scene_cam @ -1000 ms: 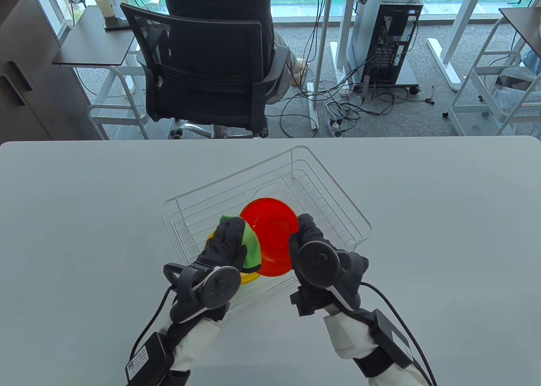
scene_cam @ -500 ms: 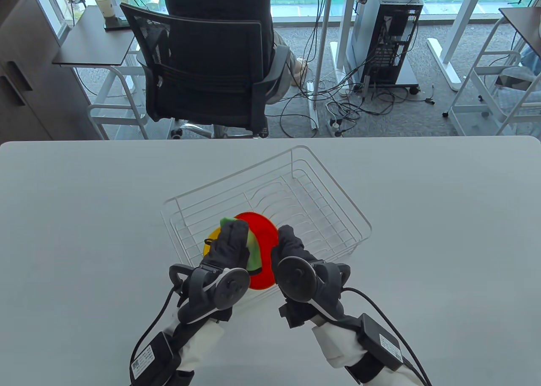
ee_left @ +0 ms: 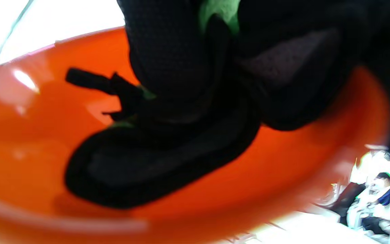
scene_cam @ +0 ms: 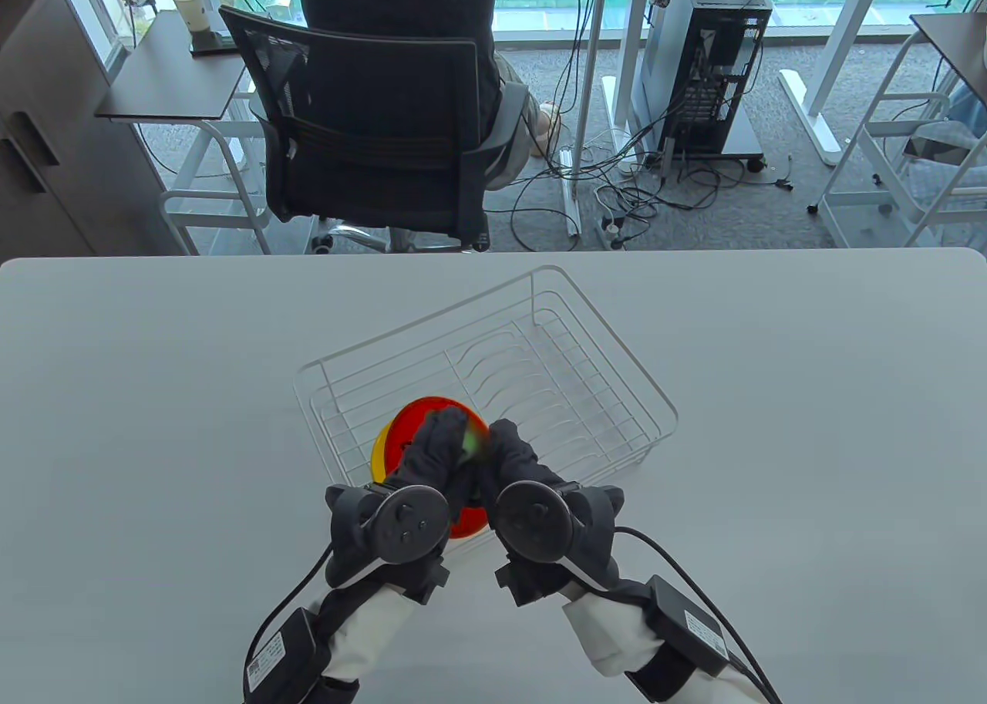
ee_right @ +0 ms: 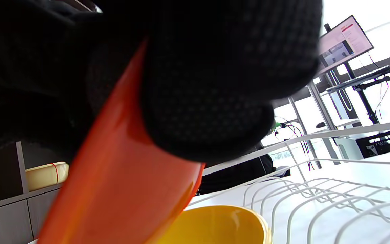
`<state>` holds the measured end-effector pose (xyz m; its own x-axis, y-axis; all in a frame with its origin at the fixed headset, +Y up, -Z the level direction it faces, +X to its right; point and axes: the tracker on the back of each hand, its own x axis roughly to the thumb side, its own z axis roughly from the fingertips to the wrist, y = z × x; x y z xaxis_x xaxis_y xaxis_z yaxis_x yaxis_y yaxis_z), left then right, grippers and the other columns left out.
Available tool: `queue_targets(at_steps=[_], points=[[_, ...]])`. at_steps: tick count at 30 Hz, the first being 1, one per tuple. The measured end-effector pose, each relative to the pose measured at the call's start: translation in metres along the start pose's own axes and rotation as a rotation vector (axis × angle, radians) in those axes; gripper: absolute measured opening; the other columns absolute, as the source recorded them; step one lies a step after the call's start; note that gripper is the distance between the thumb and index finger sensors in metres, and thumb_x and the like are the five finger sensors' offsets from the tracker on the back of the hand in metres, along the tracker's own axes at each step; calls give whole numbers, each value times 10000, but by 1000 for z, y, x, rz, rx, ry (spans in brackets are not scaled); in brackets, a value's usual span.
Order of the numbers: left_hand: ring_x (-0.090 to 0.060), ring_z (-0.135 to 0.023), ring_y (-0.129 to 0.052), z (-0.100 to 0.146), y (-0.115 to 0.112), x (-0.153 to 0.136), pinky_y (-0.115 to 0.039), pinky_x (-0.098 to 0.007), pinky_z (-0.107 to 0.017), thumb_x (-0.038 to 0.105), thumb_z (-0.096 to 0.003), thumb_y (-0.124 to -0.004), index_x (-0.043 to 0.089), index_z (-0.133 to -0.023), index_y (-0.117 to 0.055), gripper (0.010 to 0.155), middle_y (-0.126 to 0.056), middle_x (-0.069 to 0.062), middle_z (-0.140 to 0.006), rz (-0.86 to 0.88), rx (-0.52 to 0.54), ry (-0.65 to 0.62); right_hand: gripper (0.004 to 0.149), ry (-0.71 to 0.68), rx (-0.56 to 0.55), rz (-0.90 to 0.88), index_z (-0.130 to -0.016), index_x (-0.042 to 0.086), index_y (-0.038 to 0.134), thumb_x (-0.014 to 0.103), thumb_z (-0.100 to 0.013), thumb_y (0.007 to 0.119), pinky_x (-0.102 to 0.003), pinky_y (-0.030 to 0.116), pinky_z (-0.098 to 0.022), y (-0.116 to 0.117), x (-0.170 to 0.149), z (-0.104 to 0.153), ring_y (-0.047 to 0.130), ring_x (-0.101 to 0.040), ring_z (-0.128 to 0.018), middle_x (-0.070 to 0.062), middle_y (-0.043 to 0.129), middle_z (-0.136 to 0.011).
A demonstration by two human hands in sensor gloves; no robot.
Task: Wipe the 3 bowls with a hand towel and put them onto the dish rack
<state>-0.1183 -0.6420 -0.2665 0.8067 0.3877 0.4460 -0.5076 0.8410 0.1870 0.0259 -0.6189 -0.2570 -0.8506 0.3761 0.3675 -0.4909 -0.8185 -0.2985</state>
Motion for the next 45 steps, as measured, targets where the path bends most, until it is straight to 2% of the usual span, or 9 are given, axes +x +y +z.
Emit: queue_targets(at_steps=[3, 7, 13, 19, 27, 32, 35, 39, 45], points=[[-406, -713, -977, 0, -6, 1, -932, -339, -451, 297, -526, -826, 46, -1108, -566, 686, -713, -307, -1034, 90, -100, -36, 535, -32, -47, 63, -874, -98, 764, 231, -456, 830, -238, 972, -100, -2, 0, 0, 1120, -152, -167, -312, 904, -630], [-413, -748, -955, 0, -10, 7, -900, -393, -464, 292, -536, -818, 80, -1120, -552, 676, -687, -277, -1064, -21, -185, -60, 531, -7, -51, 42, -872, -88, 768, 232, -454, 833, -243, 971, -98, -6, -7, -3, 1120, -155, -165, -303, 908, -633], [-391, -741, -975, 2, -14, 15, -906, -382, -458, 285, -533, -825, 98, -1117, -570, 664, -709, -265, -1061, -338, -210, -90, 532, -17, -58, 36, -870, -84, 772, 240, -453, 836, -238, 971, -95, -9, -6, -3, 1121, -153, -163, -299, 910, -631], [-373, -701, -1002, 0, -11, 5, -932, -331, -431, 276, -523, -835, 70, -1110, -576, 673, -729, -284, -1035, -472, -134, -46, 537, -27, -30, 20, -869, -94, 769, 240, -454, 835, -225, 973, -95, -5, 1, 1, 1123, -141, -164, -305, 908, -626], [-360, -670, -1025, 1, 1, -3, -957, -294, -421, 280, -512, -845, 52, -1096, -596, 674, -771, -297, -984, -395, -25, -26, 548, 4, 35, -44, -878, -109, 748, 236, -459, 825, -215, 978, -109, 4, 3, 3, 1128, -128, -186, -313, 900, -632], [-375, -682, -1015, 3, 6, -5, -958, -300, -439, 288, -517, -834, 25, -1092, -588, 679, -749, -321, -987, -168, 16, -32, 546, 39, 63, -111, -882, -110, 743, 230, -462, 818, -217, 978, -115, 4, -3, 1, 1127, -129, -192, -315, 896, -636], [-403, -708, -987, 2, 7, -9, -942, -326, -459, 265, -524, -828, 22, -1103, -561, 682, -716, -331, -1011, 81, -32, -10, 530, 56, 61, -143, -883, -105, 745, 220, -470, 811, -226, 977, -115, 3, -7, -2, 1125, -139, -191, -314, 896, -640], [-419, -748, -944, 0, 2, -16, -905, -359, -480, 310, -530, -825, 46, -1123, -539, 710, -675, -317, -1053, 239, -168, -28, 535, 64, 54, -141, -883, -97, 753, 223, -460, 818, -236, 976, -114, 0, -12, -5, 1124, -151, -188, -313, 900, -640], [-395, -768, -950, 0, -8, -4, -888, -397, -479, 317, -525, -835, 102, -1124, -554, 696, -691, -260, -1073, -5, -283, -85, 529, 64, 26, -94, -880, -85, 765, 227, -456, 824, -248, 974, -110, -2, -17, -7, 1124, -167, -181, -303, 908, -643]])
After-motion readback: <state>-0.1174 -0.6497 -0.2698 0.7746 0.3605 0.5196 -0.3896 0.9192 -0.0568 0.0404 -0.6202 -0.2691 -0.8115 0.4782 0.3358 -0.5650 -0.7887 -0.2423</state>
